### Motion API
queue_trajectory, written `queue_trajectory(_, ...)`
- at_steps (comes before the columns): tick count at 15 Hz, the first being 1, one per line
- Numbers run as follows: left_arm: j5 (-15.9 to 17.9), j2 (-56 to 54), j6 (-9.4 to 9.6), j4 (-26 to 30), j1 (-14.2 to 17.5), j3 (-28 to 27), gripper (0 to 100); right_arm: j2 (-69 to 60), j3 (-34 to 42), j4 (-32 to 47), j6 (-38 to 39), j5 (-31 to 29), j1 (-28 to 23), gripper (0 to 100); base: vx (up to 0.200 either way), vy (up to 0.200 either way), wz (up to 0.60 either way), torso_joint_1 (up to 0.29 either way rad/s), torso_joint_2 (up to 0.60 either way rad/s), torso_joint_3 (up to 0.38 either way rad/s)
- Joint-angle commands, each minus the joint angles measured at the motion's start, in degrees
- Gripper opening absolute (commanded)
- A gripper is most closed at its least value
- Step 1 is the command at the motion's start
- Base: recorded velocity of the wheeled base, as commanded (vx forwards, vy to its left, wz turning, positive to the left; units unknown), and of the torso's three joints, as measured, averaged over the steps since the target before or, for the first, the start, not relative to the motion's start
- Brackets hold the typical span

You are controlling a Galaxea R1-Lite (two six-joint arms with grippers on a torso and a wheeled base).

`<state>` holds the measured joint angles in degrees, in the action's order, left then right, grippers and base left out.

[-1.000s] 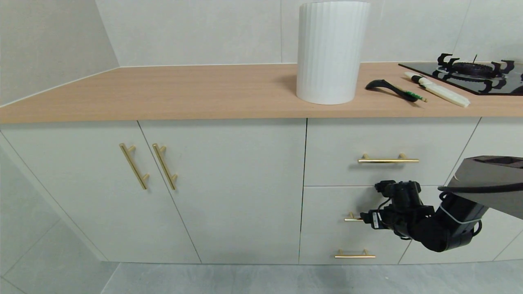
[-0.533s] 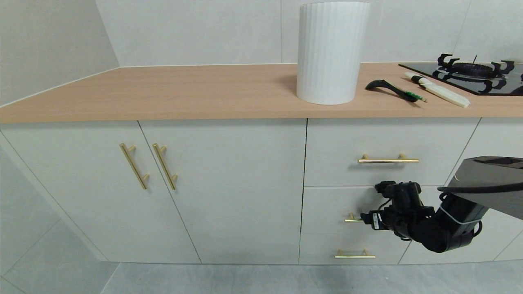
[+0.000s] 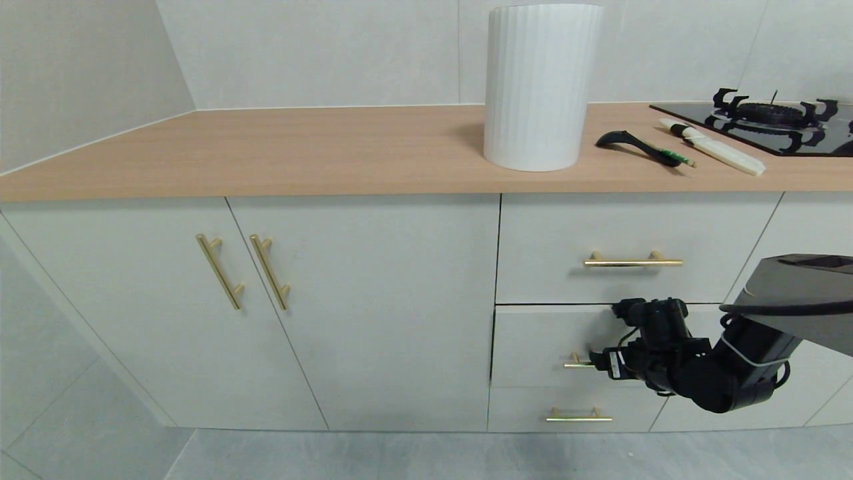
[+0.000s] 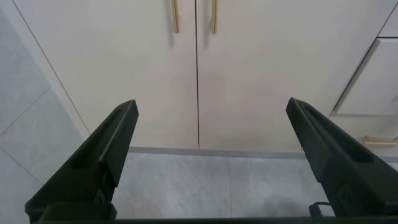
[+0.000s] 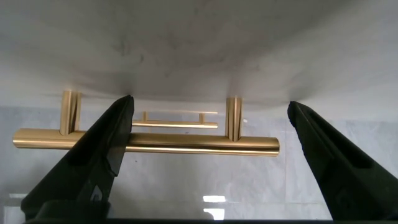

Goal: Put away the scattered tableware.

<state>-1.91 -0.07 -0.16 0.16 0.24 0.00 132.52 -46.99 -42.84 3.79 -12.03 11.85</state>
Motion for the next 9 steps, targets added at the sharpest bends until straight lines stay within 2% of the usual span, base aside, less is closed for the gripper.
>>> queue_trajectory(1, -0.02, 0.07, -0.02, 0.02, 0.02, 0.0, 100, -2.36, 0.5, 3.37, -0.1, 0.43, 0.37, 100, 0.0, 0.0, 0.0, 0.0, 0.0, 0.0)
queue_trajectory(3, -0.02, 0.07, -0.02, 0.02, 0.02, 0.0, 100, -5.7, 0.59, 8.12, -0.28, 0.78, 0.72, 100, 0.0, 0.0, 0.0, 0.0, 0.0, 0.0)
queue_trajectory(9, -0.02, 0.07, -0.02, 0.02, 0.02, 0.0, 100, -29.34, 1.73, 30.88, -2.47, 7.29, 3.88, 100, 0.0, 0.0, 0.0, 0.0, 0.0, 0.0)
